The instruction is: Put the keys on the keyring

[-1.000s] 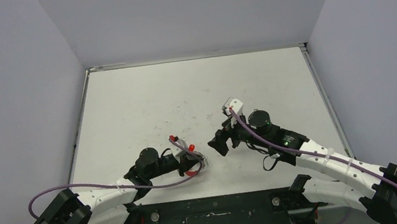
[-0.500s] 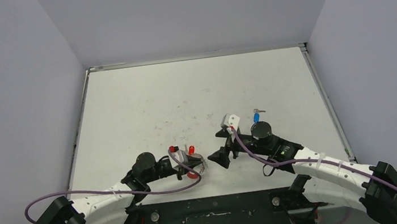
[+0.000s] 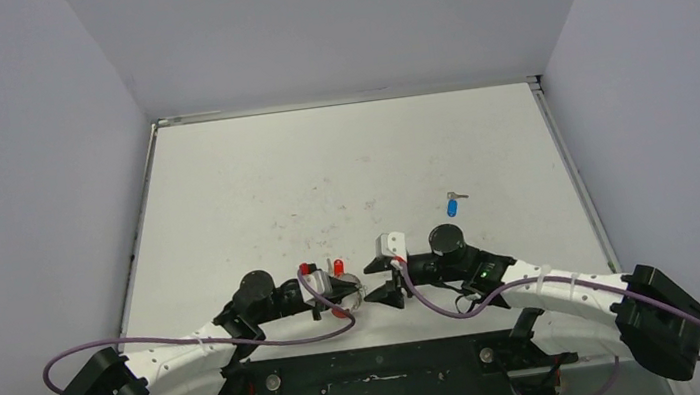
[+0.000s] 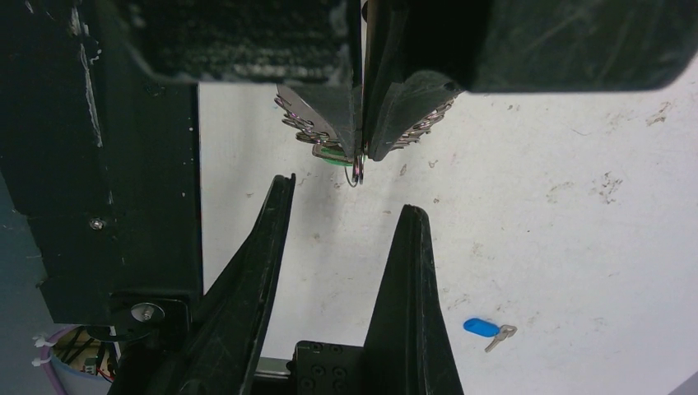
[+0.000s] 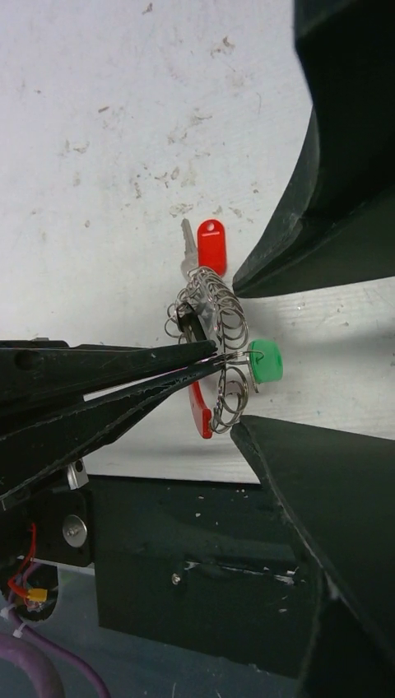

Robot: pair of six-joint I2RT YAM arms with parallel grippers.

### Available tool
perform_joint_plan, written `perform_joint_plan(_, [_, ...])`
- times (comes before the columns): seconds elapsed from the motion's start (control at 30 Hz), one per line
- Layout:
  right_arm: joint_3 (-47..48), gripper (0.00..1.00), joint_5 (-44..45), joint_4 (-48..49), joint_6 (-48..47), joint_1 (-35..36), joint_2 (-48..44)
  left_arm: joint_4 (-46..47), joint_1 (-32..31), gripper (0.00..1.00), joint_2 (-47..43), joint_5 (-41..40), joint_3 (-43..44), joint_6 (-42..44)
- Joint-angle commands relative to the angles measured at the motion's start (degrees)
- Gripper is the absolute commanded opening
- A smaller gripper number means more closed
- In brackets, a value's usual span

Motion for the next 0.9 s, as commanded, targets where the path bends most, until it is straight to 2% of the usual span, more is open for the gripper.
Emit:
perform_joint_plan(0.0, [1.3, 0.52, -2.3, 4.3, -2.7, 0.4, 1.9, 3.8, -0.4, 0.0, -0.9, 1.3, 0.4, 0.6])
perform_joint_plan(0.3, [2.5, 0.31, -1.5, 4.0, -3.4, 0.4, 3.4, 3.8, -0.6, 0.0, -1.1, 1.2, 0.4, 0.5])
perform_joint_plan(0.53, [3.1, 0.29, -2.6, 5.4, -2.6, 0.7, 4.7, 3.8, -0.7, 0.0, -1.0, 1.4, 0.5, 0.6])
perform_joint_plan(0.67, [3.7, 0.21, -3.3, 5.3, -2.6, 1.0, 5.3, 3.8, -0.8, 0.0, -1.1, 1.3, 0.5, 0.5])
perform_joint_plan(0.87, [4.3, 0.18, -3.5, 5.1, -2.6, 1.3, 6.4, 3.8, -0.8, 0.0, -1.1, 1.3, 0.5, 0.6])
